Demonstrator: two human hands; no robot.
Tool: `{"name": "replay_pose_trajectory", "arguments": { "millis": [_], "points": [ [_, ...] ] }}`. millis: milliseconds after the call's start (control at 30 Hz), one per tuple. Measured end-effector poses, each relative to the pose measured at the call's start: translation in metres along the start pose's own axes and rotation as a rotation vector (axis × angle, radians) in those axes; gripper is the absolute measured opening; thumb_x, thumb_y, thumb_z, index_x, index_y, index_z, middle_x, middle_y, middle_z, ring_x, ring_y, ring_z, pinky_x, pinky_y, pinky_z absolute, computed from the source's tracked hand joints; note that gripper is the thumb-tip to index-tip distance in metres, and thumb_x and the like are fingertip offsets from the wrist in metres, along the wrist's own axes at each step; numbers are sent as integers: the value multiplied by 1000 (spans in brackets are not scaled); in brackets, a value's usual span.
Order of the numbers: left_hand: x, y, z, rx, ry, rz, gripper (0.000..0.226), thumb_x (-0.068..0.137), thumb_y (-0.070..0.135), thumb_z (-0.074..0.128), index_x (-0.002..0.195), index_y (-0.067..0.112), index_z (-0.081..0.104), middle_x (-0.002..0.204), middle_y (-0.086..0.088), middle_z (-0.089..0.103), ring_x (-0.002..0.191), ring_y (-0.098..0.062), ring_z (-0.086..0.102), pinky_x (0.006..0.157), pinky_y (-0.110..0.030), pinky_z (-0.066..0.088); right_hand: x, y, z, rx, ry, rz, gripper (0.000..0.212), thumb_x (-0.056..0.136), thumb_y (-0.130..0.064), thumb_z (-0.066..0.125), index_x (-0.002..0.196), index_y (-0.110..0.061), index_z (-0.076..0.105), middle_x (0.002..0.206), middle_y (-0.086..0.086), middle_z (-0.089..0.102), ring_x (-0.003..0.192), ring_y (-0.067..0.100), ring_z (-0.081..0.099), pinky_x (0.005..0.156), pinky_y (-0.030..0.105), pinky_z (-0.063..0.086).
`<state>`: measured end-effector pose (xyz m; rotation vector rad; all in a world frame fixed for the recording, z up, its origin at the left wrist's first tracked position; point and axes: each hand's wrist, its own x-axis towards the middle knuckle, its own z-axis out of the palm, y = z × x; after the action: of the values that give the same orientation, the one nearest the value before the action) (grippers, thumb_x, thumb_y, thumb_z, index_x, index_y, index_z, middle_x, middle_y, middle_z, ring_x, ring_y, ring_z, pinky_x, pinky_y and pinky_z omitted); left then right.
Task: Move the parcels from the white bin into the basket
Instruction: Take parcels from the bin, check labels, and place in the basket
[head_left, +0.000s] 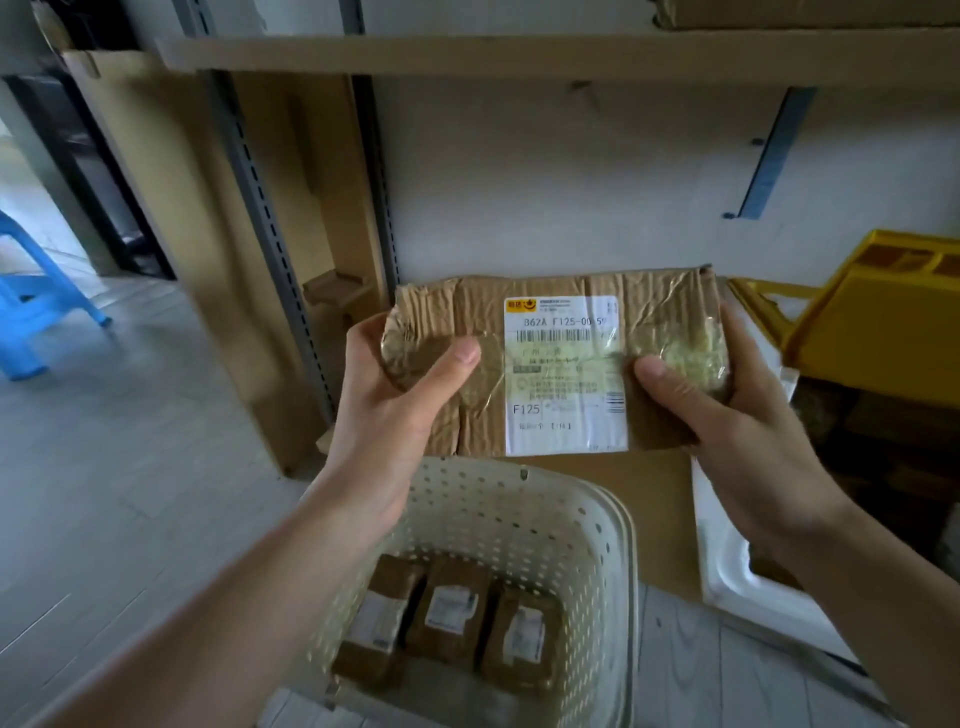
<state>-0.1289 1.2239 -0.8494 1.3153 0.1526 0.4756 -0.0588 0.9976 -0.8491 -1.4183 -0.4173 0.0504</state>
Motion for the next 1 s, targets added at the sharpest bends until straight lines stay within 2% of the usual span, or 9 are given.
{"name": "replay_pose_trajectory", "arguments": {
  "millis": [67,200,300,433,533,633,800,1000],
  "points": [
    [-2,0,0,38,-20,39,68,72,31,84,126,13,47,113,-6,72,107,-24,73,94,-48,59,-2,-2,0,32,18,-4,63,77,-23,76,133,-42,55,123,0,75,112,21,73,91,37,62],
    [-4,0,-4,65,3,104,56,76,30,82,120,16,50,112,-5,71,107,-25,72,92,-48,59,-4,-6,4,38,2,2,74,72,-21,79,141,-27,51,120,5,75,109,23,74,84,33,63],
    [-4,0,-6,56,14,100,54,83,25,78,125,12,48,115,-7,70,108,-26,72,93,-51,58,-4,-6,8,23,14,-12,72,75,-19,78,142,-21,50,119,4,76,107,22,75,82,31,63],
    [-4,-4,-6,42,35,75,46,86,27,75,122,15,50,116,-7,69,106,-23,73,89,-46,60,-2,-4,12,8,46,-21,64,82,-20,74,142,-23,51,118,1,76,107,20,75,83,32,63],
    [-3,-4,-10,35,48,69,38,91,20,68,123,14,49,117,-9,69,105,-22,73,84,-42,62,1,-3,16,-4,57,-26,63,82,-22,74,141,-22,52,120,2,76,108,20,75,86,33,62],
    [-1,-4,-16,49,60,97,33,96,14,65,124,12,48,120,-13,67,106,-24,72,86,-42,61,3,-2,21,-12,56,-30,57,87,-20,72,140,-22,54,119,2,76,106,18,75,83,28,62],
    [2,-2,-18,50,78,129,28,98,8,61,122,12,49,110,-5,68,97,-14,73,78,-26,60,6,-1,27,-42,83,-46,51,92,-14,69,140,-21,53,116,0,76,104,14,75,80,22,61],
    [5,-4,-21,57,63,162,24,98,9,61,119,14,50,107,0,69,100,-14,73,81,-31,60,5,1,29,-46,68,-46,49,96,-11,65,142,-22,52,114,0,77,101,13,76,77,21,61]
  ]
}}
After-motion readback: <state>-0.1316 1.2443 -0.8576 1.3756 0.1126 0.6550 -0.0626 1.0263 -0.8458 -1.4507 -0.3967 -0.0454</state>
